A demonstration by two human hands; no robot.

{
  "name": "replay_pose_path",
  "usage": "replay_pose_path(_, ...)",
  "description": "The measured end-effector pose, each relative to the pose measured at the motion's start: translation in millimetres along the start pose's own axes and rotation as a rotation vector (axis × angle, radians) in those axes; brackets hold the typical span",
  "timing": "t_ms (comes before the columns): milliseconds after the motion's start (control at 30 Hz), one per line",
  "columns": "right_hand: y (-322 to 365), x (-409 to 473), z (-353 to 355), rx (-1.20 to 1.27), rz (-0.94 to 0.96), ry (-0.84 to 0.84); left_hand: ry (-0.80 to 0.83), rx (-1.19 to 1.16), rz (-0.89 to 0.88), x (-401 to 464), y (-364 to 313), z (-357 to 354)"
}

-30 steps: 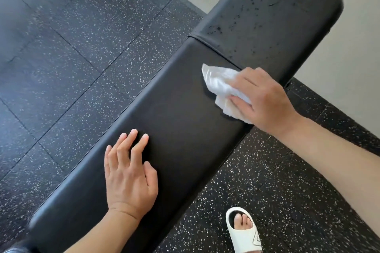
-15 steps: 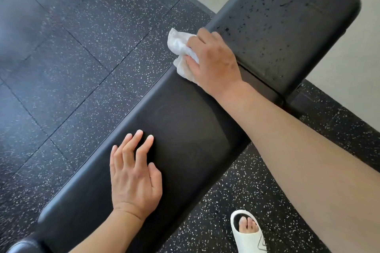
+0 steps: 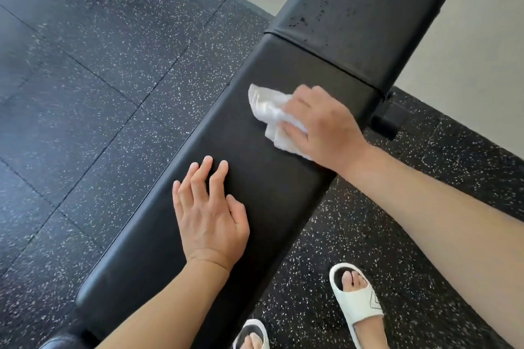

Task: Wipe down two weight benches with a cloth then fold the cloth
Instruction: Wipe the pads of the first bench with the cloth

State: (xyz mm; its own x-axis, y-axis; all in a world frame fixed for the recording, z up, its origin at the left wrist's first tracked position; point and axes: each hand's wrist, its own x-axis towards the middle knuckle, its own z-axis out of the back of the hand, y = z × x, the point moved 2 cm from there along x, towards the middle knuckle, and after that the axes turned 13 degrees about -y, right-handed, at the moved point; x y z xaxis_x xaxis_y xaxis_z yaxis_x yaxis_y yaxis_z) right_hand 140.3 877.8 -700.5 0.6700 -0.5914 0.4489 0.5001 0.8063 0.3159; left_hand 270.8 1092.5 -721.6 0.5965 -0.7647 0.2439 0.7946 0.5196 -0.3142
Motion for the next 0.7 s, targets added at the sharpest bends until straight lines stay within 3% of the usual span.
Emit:
replay_pose_path(100, 3.9, 24.8, -10.8, -0.162, -0.311, -0.084, 0.030, -0.010, 0.014, 0.5, -3.1, 4.9)
replay_pose_path(200, 51.9, 13.1, -19.4, -0.167, -0.417, -0.113, 0.072, -0.030, 0.024, 1.2, -4.4, 10.0)
replay_pose_path(367, 137.8, -56.1, -9.6, 0.037, -0.318, -0.110, 0.147, -0.182, 0.019, 4.3, 8.6, 17.5)
replay_pose_path(467, 117.2, -82.3, 10.9, -0.091, -0.071, -0.055, 0.264, -0.216, -0.191, 7.3, 40.1, 30.6)
replay_pose_path(533, 90.7, -80.9, 23.4, -0.234, 0.037, -0.122, 0.338, -0.212, -0.332, 8.2, 66.9, 42.4)
replay_pose_path(700, 83.8, -36.3, 11.7, -0.292, -0.412, -0.286, 0.384, -0.198, -0.425, -4.4, 108.2, 65.3)
